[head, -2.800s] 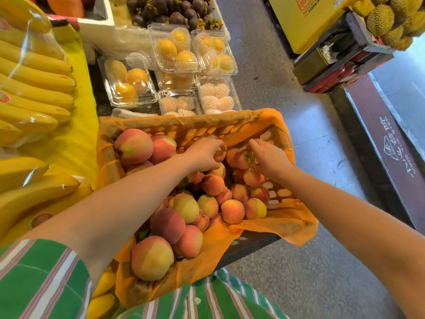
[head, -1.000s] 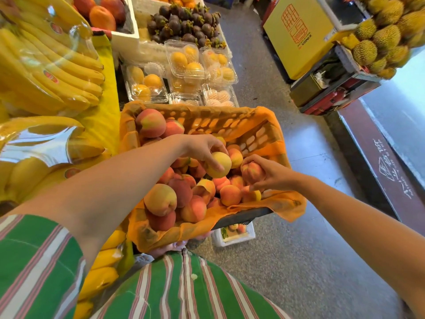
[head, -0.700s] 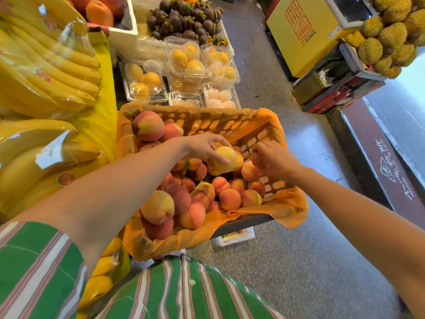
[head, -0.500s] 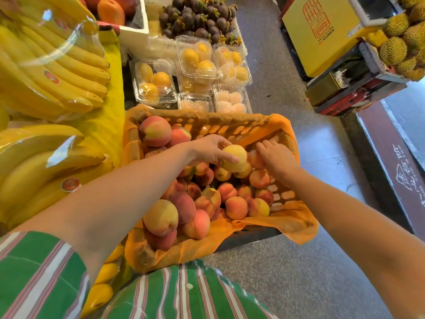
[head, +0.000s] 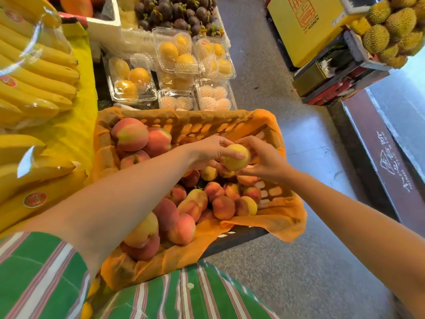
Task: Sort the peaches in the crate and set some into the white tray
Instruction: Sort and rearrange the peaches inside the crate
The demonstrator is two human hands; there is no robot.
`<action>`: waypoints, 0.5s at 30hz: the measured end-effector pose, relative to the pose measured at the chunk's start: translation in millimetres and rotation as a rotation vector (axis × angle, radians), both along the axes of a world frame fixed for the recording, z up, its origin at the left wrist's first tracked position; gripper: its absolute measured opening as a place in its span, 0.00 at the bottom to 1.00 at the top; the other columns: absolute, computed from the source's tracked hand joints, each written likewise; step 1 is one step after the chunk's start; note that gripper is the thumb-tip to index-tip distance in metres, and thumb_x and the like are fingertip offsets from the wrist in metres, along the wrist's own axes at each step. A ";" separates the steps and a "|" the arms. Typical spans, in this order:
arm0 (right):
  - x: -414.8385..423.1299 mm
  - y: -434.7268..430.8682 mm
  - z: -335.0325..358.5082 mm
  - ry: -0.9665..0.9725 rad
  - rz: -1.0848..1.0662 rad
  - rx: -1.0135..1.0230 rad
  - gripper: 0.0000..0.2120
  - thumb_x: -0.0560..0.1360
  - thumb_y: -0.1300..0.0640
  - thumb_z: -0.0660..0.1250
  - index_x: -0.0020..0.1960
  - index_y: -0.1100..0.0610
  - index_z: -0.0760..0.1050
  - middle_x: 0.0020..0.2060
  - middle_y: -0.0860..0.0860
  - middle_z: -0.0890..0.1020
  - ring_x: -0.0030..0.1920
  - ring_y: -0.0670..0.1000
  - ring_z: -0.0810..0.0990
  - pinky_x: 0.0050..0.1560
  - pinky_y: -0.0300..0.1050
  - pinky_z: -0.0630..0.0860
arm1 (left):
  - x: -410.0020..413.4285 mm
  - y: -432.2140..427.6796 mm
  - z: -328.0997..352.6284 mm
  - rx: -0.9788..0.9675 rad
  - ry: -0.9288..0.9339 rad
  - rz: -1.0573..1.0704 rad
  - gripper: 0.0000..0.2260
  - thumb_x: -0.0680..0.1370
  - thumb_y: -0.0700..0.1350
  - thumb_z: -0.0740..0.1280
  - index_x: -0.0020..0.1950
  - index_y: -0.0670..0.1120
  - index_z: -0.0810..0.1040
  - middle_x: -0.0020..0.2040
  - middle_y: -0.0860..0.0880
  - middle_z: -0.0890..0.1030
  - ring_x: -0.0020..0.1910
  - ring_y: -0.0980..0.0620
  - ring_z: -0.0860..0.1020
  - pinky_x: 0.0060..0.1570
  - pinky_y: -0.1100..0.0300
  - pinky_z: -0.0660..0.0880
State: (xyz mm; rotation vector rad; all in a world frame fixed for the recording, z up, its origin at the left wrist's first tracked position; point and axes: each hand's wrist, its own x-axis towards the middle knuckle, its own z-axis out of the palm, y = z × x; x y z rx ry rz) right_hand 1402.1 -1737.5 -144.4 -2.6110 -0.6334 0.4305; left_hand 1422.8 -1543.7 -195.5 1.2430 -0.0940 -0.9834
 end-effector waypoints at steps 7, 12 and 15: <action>-10.8 -17.7 1.6 -0.034 0.024 -0.019 0.34 0.65 0.50 0.78 0.66 0.55 0.67 0.57 0.50 0.74 0.55 0.47 0.73 0.50 0.38 0.75 | -1.5 -14.9 -1.4 0.036 -0.014 -0.033 0.21 0.72 0.48 0.74 0.62 0.42 0.77 0.59 0.41 0.80 0.56 0.46 0.80 0.57 0.51 0.79; -10.6 -22.9 6.1 -0.042 0.045 -0.063 0.32 0.66 0.50 0.78 0.66 0.54 0.69 0.59 0.50 0.75 0.57 0.47 0.73 0.55 0.45 0.76 | -2.2 -23.6 -3.1 0.045 -0.031 -0.050 0.24 0.72 0.48 0.74 0.65 0.42 0.75 0.60 0.44 0.80 0.58 0.49 0.79 0.57 0.57 0.77; -9.1 -24.4 5.6 -0.053 0.013 -0.061 0.34 0.65 0.49 0.78 0.65 0.54 0.68 0.59 0.50 0.74 0.58 0.47 0.72 0.54 0.47 0.76 | -2.7 -26.2 -1.0 0.018 0.021 -0.066 0.20 0.74 0.49 0.72 0.63 0.41 0.76 0.56 0.42 0.82 0.54 0.47 0.82 0.54 0.58 0.79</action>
